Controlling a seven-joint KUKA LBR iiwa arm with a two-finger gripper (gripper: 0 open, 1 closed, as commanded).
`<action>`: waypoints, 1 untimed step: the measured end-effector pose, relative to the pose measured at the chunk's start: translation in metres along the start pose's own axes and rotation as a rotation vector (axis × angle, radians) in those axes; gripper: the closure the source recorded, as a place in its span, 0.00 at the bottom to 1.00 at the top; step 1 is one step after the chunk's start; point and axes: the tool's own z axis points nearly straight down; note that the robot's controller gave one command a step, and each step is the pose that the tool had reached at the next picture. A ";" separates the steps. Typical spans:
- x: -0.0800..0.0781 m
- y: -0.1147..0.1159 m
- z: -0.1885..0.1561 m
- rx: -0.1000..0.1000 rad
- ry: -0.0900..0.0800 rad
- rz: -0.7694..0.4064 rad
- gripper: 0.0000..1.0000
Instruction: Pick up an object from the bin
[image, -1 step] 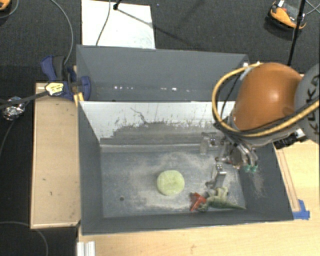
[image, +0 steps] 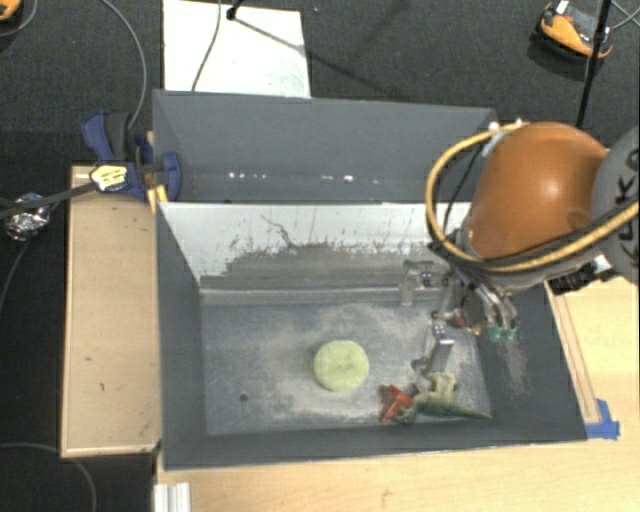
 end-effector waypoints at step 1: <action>0.007 -0.030 0.032 -0.001 -0.006 -0.132 0.00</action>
Offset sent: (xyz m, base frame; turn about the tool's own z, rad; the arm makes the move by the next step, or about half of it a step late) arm -0.0259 0.0821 -0.0844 -0.0287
